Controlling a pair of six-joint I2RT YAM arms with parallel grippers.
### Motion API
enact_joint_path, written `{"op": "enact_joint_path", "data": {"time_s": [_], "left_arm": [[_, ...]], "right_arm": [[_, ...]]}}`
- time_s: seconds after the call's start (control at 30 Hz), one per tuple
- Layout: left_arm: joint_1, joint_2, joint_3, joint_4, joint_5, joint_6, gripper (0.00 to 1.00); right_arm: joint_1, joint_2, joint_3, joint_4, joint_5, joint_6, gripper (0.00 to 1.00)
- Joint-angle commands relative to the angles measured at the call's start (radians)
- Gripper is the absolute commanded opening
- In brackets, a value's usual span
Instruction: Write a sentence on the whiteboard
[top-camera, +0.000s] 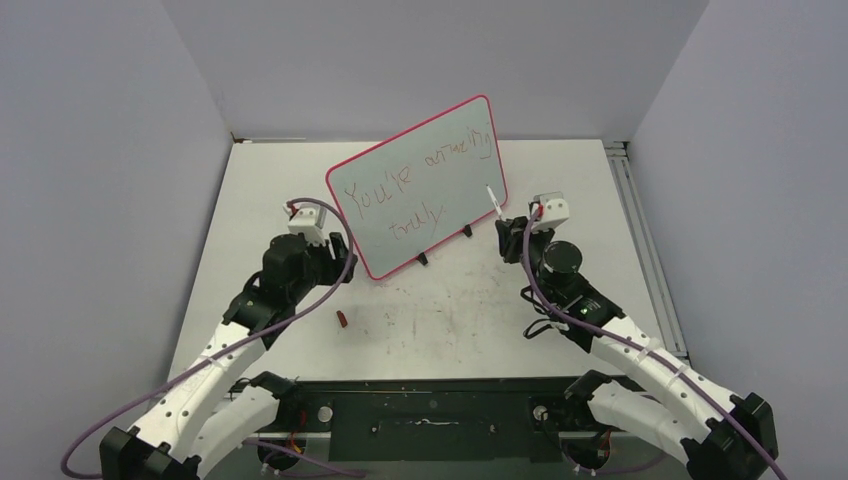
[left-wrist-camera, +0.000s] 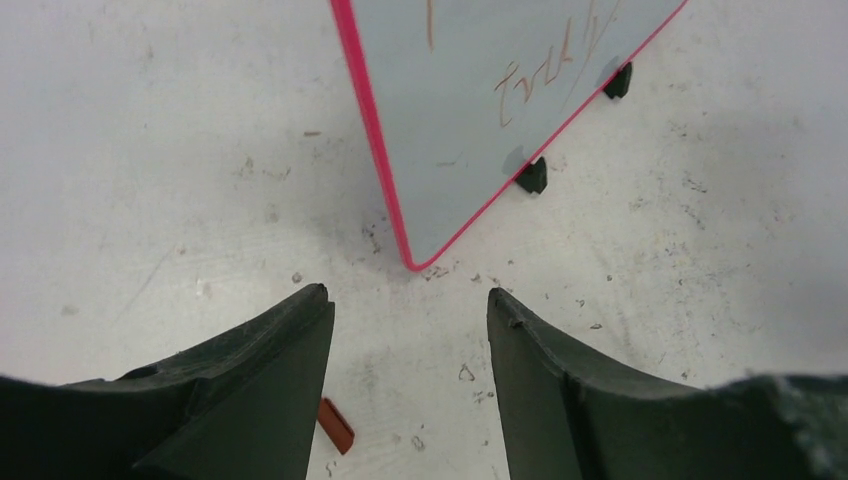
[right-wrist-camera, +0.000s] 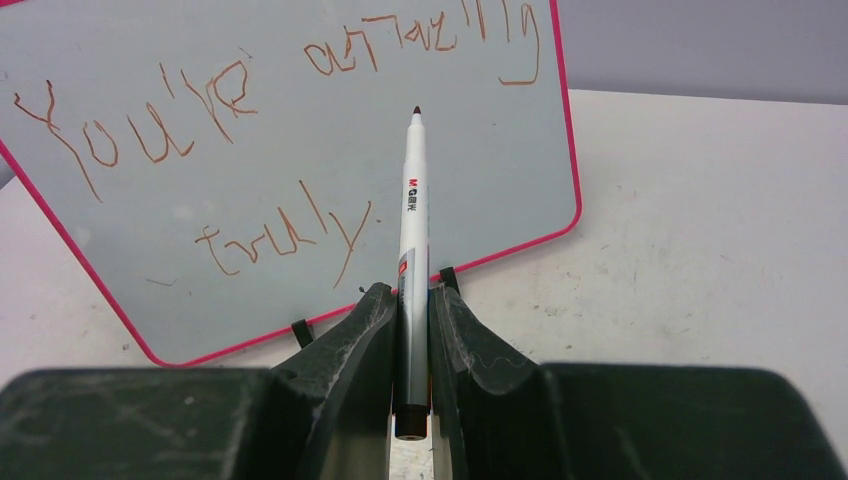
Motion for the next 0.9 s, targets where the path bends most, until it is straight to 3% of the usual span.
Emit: {"op": "enact_joint_path", "data": {"time_s": [0.0, 0.13, 0.37, 0.87], "left_arm": [[-0.029, -0.053, -0.053, -0.096, -0.215, -0.177, 0.55], [-0.029, -0.046, -0.091, -0.141, -0.255, -0.271, 0.54], [-0.043, 0.05, -0.153, -0.139, -0.186, -0.371, 0.5], [-0.081, 0.133, -0.274, -0.094, -0.159, -0.464, 0.47]], "right_arm": [[0.006, -0.053, 0.005, -0.01, 0.019, 0.024, 0.07], [0.005, -0.061, 0.007, -0.014, 0.02, 0.027, 0.09], [0.005, -0.048, 0.015, -0.016, -0.005, 0.043, 0.07], [0.006, -0.027, -0.011, -0.01, -0.023, 0.101, 0.07]]}}
